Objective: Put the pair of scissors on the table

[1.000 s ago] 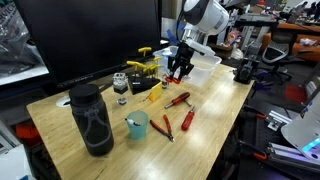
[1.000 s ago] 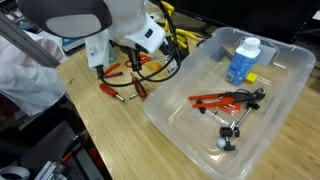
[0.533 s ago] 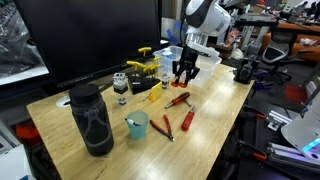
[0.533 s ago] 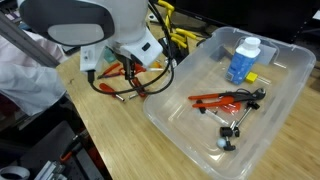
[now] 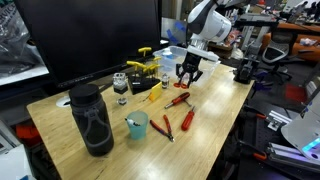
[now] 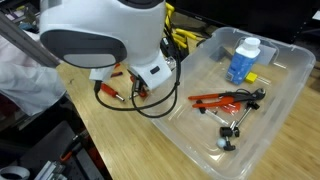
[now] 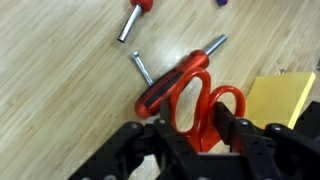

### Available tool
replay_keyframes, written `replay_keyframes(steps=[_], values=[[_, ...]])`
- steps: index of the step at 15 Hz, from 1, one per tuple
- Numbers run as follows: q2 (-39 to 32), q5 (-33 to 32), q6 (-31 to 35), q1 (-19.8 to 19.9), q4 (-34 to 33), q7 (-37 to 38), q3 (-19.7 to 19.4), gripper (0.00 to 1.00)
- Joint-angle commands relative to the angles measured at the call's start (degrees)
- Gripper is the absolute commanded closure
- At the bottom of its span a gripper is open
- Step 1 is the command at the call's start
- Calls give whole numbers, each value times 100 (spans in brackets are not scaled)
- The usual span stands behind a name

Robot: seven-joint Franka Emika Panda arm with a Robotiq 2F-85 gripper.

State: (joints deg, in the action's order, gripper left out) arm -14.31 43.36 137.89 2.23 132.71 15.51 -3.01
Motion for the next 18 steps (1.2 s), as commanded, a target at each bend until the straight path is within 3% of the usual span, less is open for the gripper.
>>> replay_keyframes(steps=[1, 4, 15, 16, 17, 18], values=[[-290, 1026, 840, 149, -178, -314, 133, 79], [-587, 1601, 1089, 148, -465, -312, 108, 79], [-1132, 1468, 833, 62, -863, 37, 58, 79], [-1122, 1438, 825, 53, -850, 57, 47, 63], [-1092, 1390, 852, 30, -816, 56, 36, 33], [-1064, 1351, 846, 23, -791, 46, 33, 27]])
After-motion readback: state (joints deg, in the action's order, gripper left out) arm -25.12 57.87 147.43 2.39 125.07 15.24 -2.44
